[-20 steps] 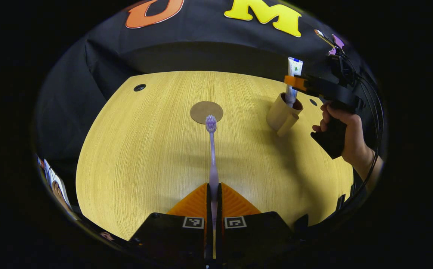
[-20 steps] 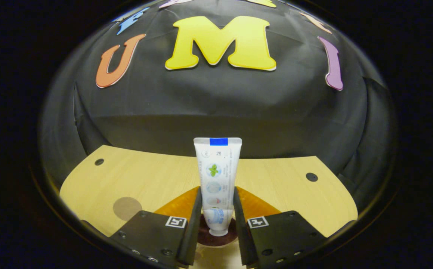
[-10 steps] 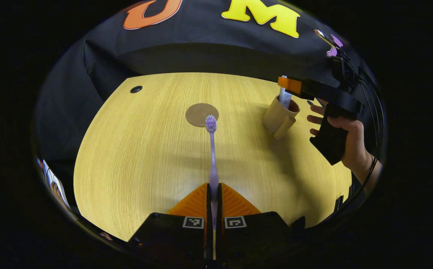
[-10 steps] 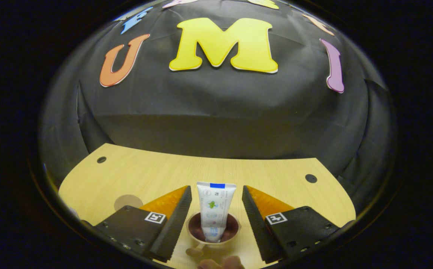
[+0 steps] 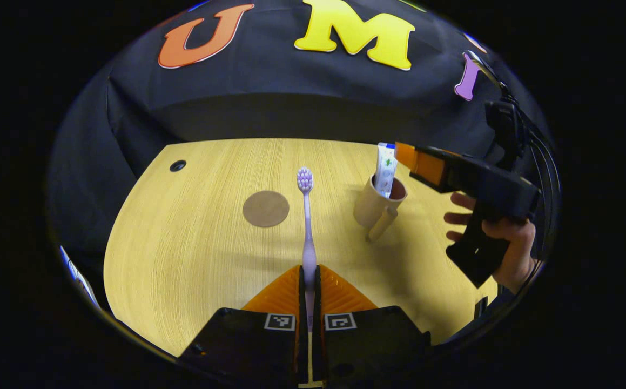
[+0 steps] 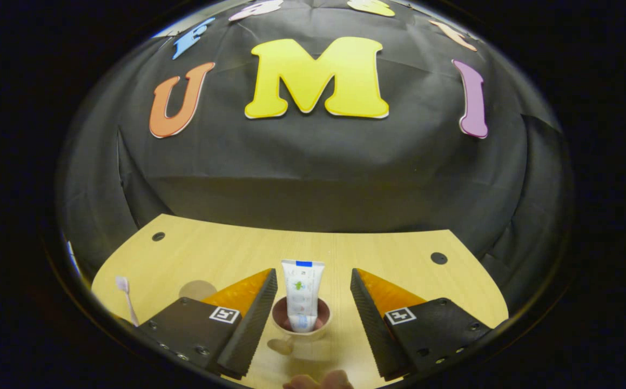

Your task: Put the toothbrush and toothpaste on the desktop into the cup, then pick up the cup and place it on the coaster on the desktop.

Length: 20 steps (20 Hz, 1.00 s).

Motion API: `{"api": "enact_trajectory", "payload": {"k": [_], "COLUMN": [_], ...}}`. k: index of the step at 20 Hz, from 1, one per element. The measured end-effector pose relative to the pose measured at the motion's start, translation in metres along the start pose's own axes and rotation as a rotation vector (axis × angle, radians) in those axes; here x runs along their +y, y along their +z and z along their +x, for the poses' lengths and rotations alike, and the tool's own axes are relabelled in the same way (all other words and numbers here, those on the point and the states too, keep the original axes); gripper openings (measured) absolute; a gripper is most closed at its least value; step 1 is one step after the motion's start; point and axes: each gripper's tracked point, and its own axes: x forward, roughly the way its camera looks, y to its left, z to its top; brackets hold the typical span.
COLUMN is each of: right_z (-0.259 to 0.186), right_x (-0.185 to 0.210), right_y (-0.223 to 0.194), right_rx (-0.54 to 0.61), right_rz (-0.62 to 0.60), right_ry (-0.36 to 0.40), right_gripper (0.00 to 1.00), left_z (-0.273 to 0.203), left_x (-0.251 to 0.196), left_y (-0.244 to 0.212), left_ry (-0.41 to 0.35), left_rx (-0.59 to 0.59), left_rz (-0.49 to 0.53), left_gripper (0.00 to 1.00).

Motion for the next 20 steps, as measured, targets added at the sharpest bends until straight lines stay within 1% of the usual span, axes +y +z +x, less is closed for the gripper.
{"api": "enact_trajectory", "payload": {"k": [3,9,11,14,17,20], "right_z": [-0.016,-0.038,-0.042,-0.045,-0.045,-0.043], "right_x": [-0.015,-0.046,-0.055,-0.070,-0.087,-0.105], "right_y": [0.003,0.009,0.009,0.009,0.003,-0.006], "right_rx": [-0.014,-0.039,-0.043,-0.049,-0.038,-0.021], "right_rz": [0.002,0.007,0.010,0.015,0.012,-0.003], "right_ry": [-0.012,-0.036,-0.039,-0.054,-0.076,-0.096], "right_gripper": [0.82,0.81,0.82,0.81,0.81,0.82], "left_z": [0.006,0.021,0.024,0.034,0.044,0.060], "left_x": [-0.014,-0.043,-0.059,-0.081,-0.099,-0.108], "left_y": [0.025,0.092,0.109,0.133,0.147,0.161], "left_ry": [-0.009,-0.025,-0.043,-0.074,-0.102,-0.085], "left_rx": [-0.070,-0.262,-0.320,-0.415,-0.494,-0.549], "left_rz": [0.001,-0.021,-0.010,0.008,-0.024,-0.035], "left_gripper": [0.06,0.06,0.06,0.06,0.06,0.06]}}
